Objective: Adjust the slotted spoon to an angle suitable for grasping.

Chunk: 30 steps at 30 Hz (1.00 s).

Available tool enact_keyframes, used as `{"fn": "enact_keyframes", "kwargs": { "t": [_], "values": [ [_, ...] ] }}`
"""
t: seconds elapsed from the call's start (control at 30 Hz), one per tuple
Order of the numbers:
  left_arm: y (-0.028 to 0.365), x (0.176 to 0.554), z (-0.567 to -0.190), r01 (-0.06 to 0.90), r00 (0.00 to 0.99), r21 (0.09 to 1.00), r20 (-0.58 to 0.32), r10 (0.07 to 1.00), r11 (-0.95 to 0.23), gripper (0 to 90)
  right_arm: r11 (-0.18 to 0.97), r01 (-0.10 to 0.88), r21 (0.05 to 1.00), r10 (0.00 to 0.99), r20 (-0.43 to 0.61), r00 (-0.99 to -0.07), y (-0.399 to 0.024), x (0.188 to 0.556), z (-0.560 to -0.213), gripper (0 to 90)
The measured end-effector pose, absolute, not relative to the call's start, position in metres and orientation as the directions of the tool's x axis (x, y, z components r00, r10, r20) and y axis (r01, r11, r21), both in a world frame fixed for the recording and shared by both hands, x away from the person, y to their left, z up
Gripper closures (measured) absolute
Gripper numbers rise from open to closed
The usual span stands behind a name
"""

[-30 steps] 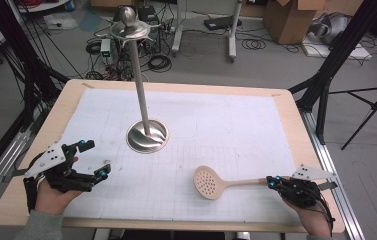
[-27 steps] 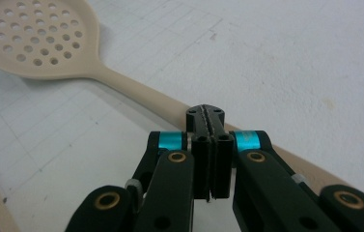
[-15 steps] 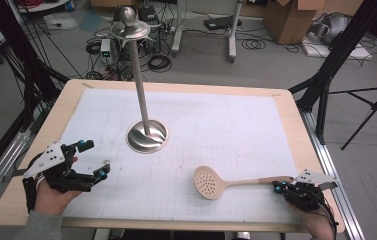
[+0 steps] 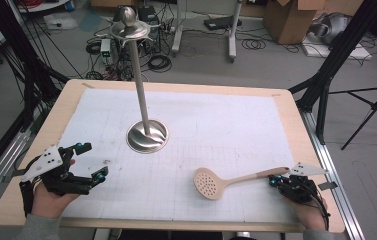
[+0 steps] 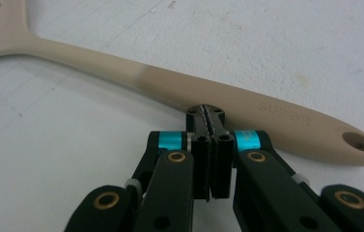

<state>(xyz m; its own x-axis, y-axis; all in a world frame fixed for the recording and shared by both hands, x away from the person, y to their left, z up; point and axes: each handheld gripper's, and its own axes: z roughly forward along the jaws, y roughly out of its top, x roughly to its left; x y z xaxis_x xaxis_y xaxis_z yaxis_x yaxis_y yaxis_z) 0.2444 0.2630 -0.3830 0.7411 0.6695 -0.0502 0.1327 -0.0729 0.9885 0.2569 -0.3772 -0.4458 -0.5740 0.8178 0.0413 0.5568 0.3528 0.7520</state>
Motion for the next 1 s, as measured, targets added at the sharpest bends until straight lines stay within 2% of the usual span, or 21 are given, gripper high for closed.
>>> {"fn": "enact_keyframes", "kwargs": {
  "t": [0.5,1.0],
  "values": [
    [0.264,0.243,-0.384,0.138,0.74,0.987,-0.052,0.67,-0.076,2.5,0.335,0.565,0.754,0.813,0.073,-0.578,-0.364,0.283,-0.447,90.0],
    [0.268,0.24,-0.384,0.14,0.731,0.987,-0.054,0.68,-0.072,2.5,0.346,0.551,0.759,0.808,0.057,-0.586,-0.345,0.307,-0.448,89.9]
  ]
}}
